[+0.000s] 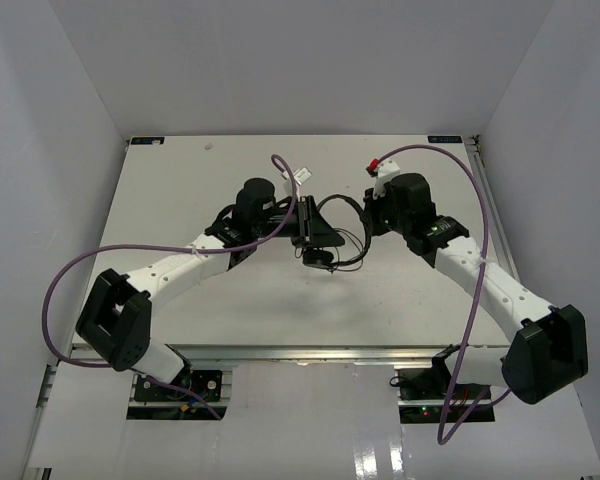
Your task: Wrap the headphones
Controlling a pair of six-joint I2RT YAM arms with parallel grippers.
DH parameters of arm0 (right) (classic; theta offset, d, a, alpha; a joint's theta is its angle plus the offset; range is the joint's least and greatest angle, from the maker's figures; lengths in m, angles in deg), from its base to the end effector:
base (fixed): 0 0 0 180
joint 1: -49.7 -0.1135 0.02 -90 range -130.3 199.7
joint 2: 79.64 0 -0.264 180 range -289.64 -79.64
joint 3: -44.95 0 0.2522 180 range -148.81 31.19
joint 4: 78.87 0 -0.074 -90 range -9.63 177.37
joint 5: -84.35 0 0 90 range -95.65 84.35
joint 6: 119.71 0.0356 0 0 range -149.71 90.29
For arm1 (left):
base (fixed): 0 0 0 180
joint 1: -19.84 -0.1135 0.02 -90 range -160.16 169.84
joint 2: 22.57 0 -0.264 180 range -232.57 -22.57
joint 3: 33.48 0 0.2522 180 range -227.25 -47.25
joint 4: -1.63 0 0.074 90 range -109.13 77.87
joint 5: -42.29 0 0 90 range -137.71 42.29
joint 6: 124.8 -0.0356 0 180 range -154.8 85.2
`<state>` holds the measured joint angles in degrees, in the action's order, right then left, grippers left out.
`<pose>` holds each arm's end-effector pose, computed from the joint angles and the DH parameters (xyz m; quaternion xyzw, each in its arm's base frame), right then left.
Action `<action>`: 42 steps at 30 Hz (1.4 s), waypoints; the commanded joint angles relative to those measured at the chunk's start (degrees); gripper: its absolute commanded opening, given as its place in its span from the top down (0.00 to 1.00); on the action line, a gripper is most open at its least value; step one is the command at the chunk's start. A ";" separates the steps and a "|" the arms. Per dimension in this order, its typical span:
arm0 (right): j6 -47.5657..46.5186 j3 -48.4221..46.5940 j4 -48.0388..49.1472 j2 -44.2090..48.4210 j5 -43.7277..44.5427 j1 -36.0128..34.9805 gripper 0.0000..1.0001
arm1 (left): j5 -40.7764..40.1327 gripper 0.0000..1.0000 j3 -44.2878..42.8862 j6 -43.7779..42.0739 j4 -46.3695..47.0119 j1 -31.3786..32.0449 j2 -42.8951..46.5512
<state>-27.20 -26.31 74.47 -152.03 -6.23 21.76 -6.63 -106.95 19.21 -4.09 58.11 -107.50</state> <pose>0.2554 0.1358 0.3091 -0.1910 0.8346 0.1398 0.4973 0.2526 -0.2291 0.2966 0.1031 0.7750 -0.5964 0.1815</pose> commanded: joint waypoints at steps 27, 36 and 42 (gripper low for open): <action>12.49 -11.86 -0.88 -3.35 -13.62 7.27 0.92 | -17.97 0.25 13.58 -26.71 -4.87 3.21 38.92; 13.91 -14.31 -2.31 -3.89 -18.20 8.78 0.92 | -21.46 0.25 35.58 -31.67 5.40 3.29 46.00; 15.92 -14.83 -2.60 -3.25 -22.25 9.93 0.92 | -26.46 0.17 42.16 -38.42 20.10 3.21 39.32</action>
<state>-14.51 -37.93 70.67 -156.13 -23.60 30.88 -28.79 -66.29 -13.13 1.86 61.22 -64.25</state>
